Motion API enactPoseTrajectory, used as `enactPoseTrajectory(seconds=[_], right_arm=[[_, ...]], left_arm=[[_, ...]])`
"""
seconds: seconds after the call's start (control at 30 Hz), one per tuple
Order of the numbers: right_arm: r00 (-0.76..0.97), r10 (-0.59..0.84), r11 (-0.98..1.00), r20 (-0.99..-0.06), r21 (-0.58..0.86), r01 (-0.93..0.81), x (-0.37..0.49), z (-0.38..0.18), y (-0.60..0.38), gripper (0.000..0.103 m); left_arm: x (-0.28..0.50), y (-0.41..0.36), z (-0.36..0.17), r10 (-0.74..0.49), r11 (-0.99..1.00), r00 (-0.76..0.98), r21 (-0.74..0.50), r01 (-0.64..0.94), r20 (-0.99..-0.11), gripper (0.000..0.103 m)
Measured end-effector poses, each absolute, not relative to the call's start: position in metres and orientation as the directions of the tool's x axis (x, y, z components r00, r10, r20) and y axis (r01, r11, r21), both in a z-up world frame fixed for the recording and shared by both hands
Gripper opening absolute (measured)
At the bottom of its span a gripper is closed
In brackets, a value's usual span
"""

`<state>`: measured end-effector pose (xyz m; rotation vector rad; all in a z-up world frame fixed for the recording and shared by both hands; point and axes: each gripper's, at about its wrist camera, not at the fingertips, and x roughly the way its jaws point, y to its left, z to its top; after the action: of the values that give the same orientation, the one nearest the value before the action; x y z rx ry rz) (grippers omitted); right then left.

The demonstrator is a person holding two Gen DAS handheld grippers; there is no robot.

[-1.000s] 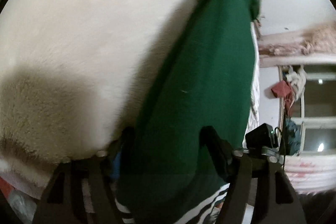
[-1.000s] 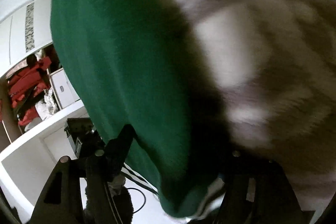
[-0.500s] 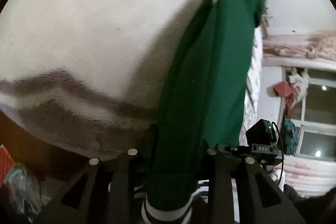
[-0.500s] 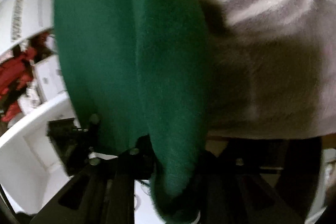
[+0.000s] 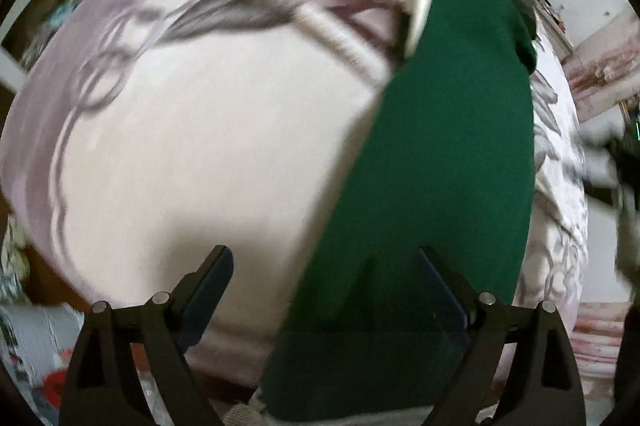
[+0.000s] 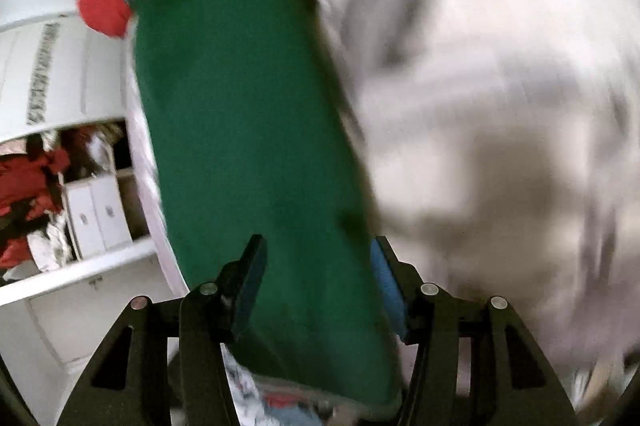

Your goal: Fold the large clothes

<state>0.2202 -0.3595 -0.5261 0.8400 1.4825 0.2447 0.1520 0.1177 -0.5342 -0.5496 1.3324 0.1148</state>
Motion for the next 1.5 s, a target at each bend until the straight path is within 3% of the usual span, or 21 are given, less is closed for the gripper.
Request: enactPoseTrajectory(seconds=[0.17, 0.23, 0.3, 0.37, 0.47, 0.6, 0.7, 0.9, 1.07, 1.13, 1.2, 1.3, 1.4, 1.47, 1.5], right_arm=[[0.254, 0.662, 0.660, -0.705, 0.710, 0.248, 0.396, -0.536, -0.365, 0.054], [0.291, 0.634, 0.651, -0.716, 0.698, 0.299, 0.462, -0.560, -0.361, 0.039], [0.263, 0.624, 0.651, -0.735, 0.676, 0.345, 0.518, -0.592, -0.351, 0.037], [0.208, 0.629, 0.653, -0.749, 0.654, 0.381, 0.544, -0.617, -0.342, 0.037], [0.131, 0.584, 0.745, -0.801, 0.593, 0.306, 0.557, -0.626, -0.320, 0.037], [0.104, 0.598, 0.752, -0.794, 0.602, 0.269, 0.556, -0.609, -0.318, 0.039], [0.129, 0.598, 0.752, -0.791, 0.609, 0.252, 0.514, -0.580, -0.346, 0.056], [0.112, 0.604, 0.758, -0.789, 0.612, 0.224, 0.377, -0.535, -0.359, 0.056], [-0.044, 0.588, 0.761, -0.808, 0.534, 0.369, 0.197, -0.564, -0.318, 0.056], [-0.089, 0.618, 0.731, -0.781, 0.530, 0.429, 0.139, -0.586, -0.299, 0.056], [-0.156, 0.638, 0.724, -0.754, 0.519, 0.454, 0.085, -0.608, -0.282, 0.056], [-0.183, 0.600, 0.747, -0.779, 0.464, 0.477, 0.035, -0.633, -0.263, 0.056], [-0.151, 0.640, 0.700, -0.753, 0.491, 0.518, 0.007, -0.647, -0.259, 0.055], [-0.126, 0.633, 0.702, -0.764, 0.498, 0.509, 0.000, -0.643, -0.259, 0.024], [-0.127, 0.628, 0.706, -0.768, 0.493, 0.509, -0.003, -0.641, -0.260, 0.020]], left_arm=[[0.205, 0.091, -0.582, -0.239, 0.865, 0.174, -0.291, -0.409, -0.955, 0.092], [0.215, 0.087, -0.602, -0.251, 0.855, 0.146, -0.290, -0.429, -0.957, 0.092], [0.220, 0.088, -0.619, -0.276, 0.837, 0.149, -0.313, -0.449, -0.950, 0.096], [0.222, 0.090, -0.630, -0.292, 0.828, 0.148, -0.327, -0.456, -0.945, 0.103], [0.222, 0.095, -0.641, -0.325, 0.817, 0.152, -0.359, -0.451, -0.933, 0.103], [0.220, 0.103, -0.641, -0.370, 0.813, 0.152, -0.399, -0.424, -0.916, 0.103], [0.212, 0.110, -0.629, -0.383, 0.817, 0.147, -0.409, -0.406, -0.912, 0.103], [0.167, 0.138, -0.592, -0.441, 0.797, 0.176, -0.474, -0.374, -0.880, 0.103], [0.126, 0.139, -0.599, -0.547, 0.765, 0.123, -0.554, -0.329, -0.828, 0.102], [0.109, 0.134, -0.606, -0.575, 0.757, 0.105, -0.576, -0.309, -0.811, 0.085], [0.098, 0.130, -0.608, -0.576, 0.760, 0.109, -0.580, -0.293, -0.810, 0.019], [0.080, 0.132, -0.595, -0.588, 0.740, 0.190, -0.618, -0.265, -0.786, 0.006], [0.069, 0.137, -0.588, -0.599, 0.709, 0.237, -0.644, -0.286, -0.765, 0.005], [0.064, 0.140, -0.587, -0.588, 0.722, 0.233, -0.632, -0.281, -0.775, 0.005], [0.067, 0.138, -0.593, -0.542, 0.768, 0.217, -0.584, -0.263, -0.812, 0.006]])
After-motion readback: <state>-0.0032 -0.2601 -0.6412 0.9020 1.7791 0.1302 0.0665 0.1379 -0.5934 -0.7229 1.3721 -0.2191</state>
